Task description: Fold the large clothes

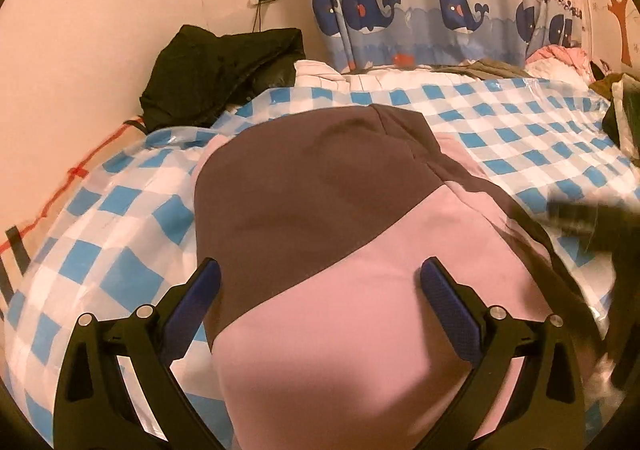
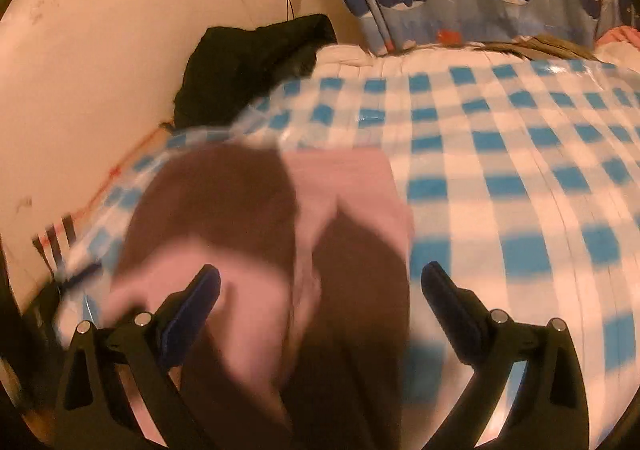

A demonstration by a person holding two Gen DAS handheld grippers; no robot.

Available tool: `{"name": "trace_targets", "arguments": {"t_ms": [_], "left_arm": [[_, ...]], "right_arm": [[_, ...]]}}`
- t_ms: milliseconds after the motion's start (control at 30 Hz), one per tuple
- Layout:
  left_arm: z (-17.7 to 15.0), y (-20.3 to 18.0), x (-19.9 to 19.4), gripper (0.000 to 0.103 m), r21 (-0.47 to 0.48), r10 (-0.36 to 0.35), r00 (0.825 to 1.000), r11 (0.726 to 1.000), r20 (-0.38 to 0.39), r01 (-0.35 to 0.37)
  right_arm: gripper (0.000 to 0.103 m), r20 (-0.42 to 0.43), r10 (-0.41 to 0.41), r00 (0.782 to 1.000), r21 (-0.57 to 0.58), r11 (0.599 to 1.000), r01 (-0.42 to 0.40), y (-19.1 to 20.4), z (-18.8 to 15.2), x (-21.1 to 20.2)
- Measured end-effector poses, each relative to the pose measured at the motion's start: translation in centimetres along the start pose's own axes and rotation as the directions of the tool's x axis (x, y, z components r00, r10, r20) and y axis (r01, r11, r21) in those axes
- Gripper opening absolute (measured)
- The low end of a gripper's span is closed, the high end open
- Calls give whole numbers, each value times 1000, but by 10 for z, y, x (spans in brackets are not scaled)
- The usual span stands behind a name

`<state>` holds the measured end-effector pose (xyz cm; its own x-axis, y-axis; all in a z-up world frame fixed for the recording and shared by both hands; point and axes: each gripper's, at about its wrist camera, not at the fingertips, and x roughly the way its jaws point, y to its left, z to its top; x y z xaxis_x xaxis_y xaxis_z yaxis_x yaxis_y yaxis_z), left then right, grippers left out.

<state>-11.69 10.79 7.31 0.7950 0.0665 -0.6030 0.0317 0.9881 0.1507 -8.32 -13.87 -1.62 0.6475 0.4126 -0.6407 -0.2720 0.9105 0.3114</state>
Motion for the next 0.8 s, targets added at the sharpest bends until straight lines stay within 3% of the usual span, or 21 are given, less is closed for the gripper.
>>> {"name": "trace_targets", "arguments": {"t_ms": [67,133,233,367,400,467,500,533,600,800], "left_arm": [[0,0,2,96,-16,-23,999,1000,-37,22],[-2,-4,-2,96,-12,-21,999,1000,-40,20],[-8,-11,-15,97,22,-5,1000,1000,-9,5],[-20,-9,-27,96,7,-7,1000,1000,2,7],[-21,-8,-29,96,-10,-19,1000,1000,-4,19],[-22,-5,-34,96,-31,-37,999,999,-3,37],[-23,-4,-37,96,-34,-36,999,999,3,36],[-24,-4,-39,96,-33,-34,999,999,7,34],[-25,-3,-43,96,-36,-31,999,999,11,31],[-36,4,-57,96,-75,-10,1000,997,27,12]], "right_arm": [[96,-42,127,991,154,981,-119,-30,-13,24],[96,-106,180,978,220,963,-154,-40,-3,32],[96,-108,49,993,72,997,-41,-15,14,-1],[96,74,18,997,-57,998,-14,7,1,-73],[96,80,-1,997,-88,996,8,13,-6,-77],[96,-6,-66,998,-140,988,65,18,-23,-57],[96,-73,-60,995,-131,990,50,13,-33,-40],[96,-126,-11,992,-44,999,6,-2,-40,-28],[96,-159,46,986,44,998,-40,-14,-38,-26],[96,0,-19,1000,-78,997,19,10,-16,-81]]}}
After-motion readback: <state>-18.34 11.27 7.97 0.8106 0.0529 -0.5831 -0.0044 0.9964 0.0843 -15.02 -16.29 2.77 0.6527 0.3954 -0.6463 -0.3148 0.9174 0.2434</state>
